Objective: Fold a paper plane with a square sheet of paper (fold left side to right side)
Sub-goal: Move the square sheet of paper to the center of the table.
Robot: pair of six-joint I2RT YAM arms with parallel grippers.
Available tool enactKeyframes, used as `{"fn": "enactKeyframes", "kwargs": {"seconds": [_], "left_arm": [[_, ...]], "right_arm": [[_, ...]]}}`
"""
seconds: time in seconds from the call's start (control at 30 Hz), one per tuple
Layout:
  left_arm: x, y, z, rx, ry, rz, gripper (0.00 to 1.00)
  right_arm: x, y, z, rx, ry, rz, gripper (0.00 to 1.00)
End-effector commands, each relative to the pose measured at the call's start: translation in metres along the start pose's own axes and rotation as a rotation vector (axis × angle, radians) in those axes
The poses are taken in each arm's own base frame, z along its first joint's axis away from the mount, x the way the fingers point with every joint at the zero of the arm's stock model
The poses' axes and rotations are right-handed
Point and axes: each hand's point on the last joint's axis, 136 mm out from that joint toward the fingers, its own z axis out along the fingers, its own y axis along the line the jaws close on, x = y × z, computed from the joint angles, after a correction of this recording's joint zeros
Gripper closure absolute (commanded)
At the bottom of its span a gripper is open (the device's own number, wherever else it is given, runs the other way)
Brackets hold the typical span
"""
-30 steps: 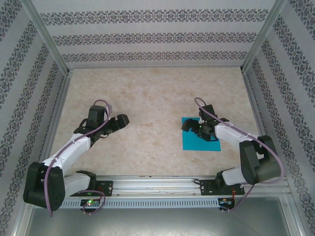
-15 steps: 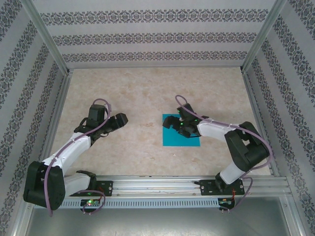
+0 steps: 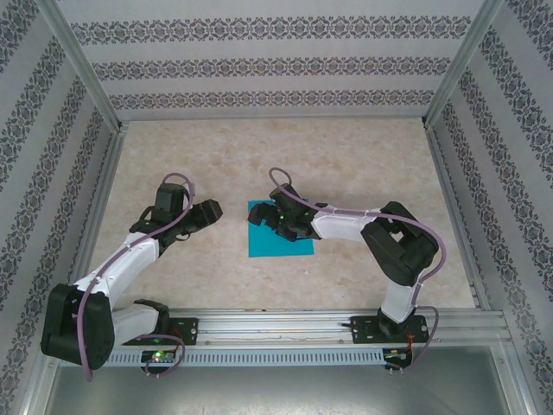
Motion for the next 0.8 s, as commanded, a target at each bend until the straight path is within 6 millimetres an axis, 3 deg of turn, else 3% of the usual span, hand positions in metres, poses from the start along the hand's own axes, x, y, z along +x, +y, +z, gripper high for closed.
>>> {"fn": "enactKeyframes", "kwargs": {"seconds": [0.0,0.1,0.37,0.57,0.77], "left_arm": [[0.003,-0.018,0.001,0.057,0.041,-0.013,0.42],[0.014,-0.029,0.01,0.1,0.089,-0.023,0.49],[0.061,-0.066,0.049,0.154,0.272,0.003,0.68],[0.086,-0.072,0.075,0.113,0.349,0.018,0.76],[0.103,-0.07,0.091,0.083,0.401,0.015,0.81]], "right_arm": [[-0.003,0.004,-0.012,0.011,0.001,-0.011,0.02],[-0.019,0.003,-0.032,0.022,-0.043,-0.044,0.02],[-0.06,-0.063,-0.061,0.279,-0.092,-0.16,0.02],[-0.08,-0.083,-0.052,0.437,-0.051,-0.28,0.02],[-0.083,-0.081,-0.03,0.439,-0.008,-0.291,0.02]]}}
